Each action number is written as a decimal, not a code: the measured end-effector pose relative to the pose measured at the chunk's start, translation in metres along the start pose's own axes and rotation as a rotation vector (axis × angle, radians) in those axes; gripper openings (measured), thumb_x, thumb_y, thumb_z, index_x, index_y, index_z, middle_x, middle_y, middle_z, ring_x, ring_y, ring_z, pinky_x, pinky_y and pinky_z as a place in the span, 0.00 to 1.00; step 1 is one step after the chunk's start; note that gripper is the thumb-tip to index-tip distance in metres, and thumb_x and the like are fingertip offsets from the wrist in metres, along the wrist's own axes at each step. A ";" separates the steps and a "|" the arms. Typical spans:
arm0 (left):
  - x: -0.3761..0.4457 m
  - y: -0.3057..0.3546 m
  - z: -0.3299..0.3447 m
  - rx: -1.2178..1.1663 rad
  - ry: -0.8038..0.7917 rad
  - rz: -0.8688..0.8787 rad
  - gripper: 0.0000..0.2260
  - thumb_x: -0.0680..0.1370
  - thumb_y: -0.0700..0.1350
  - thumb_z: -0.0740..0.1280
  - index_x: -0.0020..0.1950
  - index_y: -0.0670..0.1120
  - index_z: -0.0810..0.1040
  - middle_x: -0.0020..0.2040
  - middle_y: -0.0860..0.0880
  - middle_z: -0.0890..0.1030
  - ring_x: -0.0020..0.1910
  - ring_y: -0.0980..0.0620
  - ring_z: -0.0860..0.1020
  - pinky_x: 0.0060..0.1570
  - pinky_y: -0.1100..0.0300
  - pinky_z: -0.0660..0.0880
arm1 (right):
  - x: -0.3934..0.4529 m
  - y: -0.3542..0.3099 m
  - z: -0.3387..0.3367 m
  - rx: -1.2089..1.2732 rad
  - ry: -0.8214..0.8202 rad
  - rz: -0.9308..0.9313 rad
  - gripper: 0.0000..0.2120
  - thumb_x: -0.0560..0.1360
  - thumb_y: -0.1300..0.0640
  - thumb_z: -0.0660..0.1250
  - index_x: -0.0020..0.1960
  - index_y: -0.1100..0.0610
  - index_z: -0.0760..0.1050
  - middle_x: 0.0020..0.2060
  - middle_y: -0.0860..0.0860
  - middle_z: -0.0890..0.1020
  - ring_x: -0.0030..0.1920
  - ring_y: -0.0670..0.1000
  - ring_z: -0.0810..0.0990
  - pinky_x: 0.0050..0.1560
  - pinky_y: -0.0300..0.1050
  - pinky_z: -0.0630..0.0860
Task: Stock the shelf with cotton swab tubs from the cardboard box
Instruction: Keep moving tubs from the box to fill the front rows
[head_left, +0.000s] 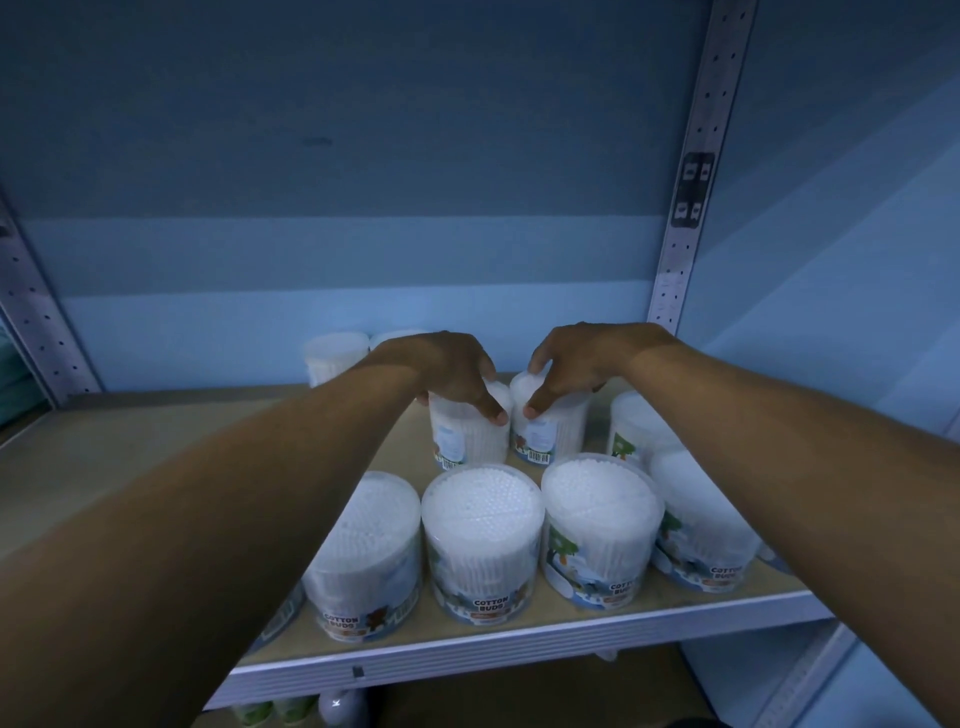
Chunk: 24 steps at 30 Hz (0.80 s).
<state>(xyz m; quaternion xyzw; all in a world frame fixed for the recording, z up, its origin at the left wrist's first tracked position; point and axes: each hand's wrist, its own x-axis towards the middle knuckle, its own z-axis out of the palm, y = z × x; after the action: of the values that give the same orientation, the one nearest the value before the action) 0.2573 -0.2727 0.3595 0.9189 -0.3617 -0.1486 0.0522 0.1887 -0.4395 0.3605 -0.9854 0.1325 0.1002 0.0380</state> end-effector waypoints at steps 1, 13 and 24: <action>-0.001 0.000 0.000 -0.007 0.002 -0.008 0.34 0.67 0.62 0.76 0.71 0.54 0.74 0.67 0.51 0.75 0.59 0.45 0.77 0.48 0.54 0.82 | 0.000 0.000 0.000 0.000 -0.005 -0.013 0.37 0.64 0.34 0.77 0.68 0.47 0.75 0.65 0.47 0.75 0.58 0.54 0.78 0.57 0.49 0.80; -0.012 0.008 -0.002 -0.016 0.025 -0.121 0.33 0.69 0.63 0.74 0.68 0.48 0.73 0.63 0.46 0.75 0.56 0.43 0.78 0.47 0.51 0.83 | 0.007 0.001 -0.005 0.076 -0.151 -0.058 0.34 0.69 0.48 0.79 0.71 0.39 0.68 0.72 0.48 0.68 0.67 0.57 0.71 0.64 0.51 0.76; -0.004 -0.004 -0.010 -0.112 -0.112 -0.097 0.39 0.66 0.56 0.80 0.74 0.53 0.69 0.69 0.50 0.73 0.62 0.46 0.75 0.55 0.52 0.80 | -0.001 -0.002 -0.011 0.008 -0.048 0.041 0.40 0.60 0.30 0.77 0.66 0.47 0.75 0.62 0.49 0.77 0.44 0.54 0.86 0.55 0.52 0.82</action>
<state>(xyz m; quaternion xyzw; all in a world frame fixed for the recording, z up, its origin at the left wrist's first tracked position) 0.2603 -0.2666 0.3692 0.9212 -0.3103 -0.2221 0.0758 0.1899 -0.4383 0.3715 -0.9796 0.1523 0.1240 0.0431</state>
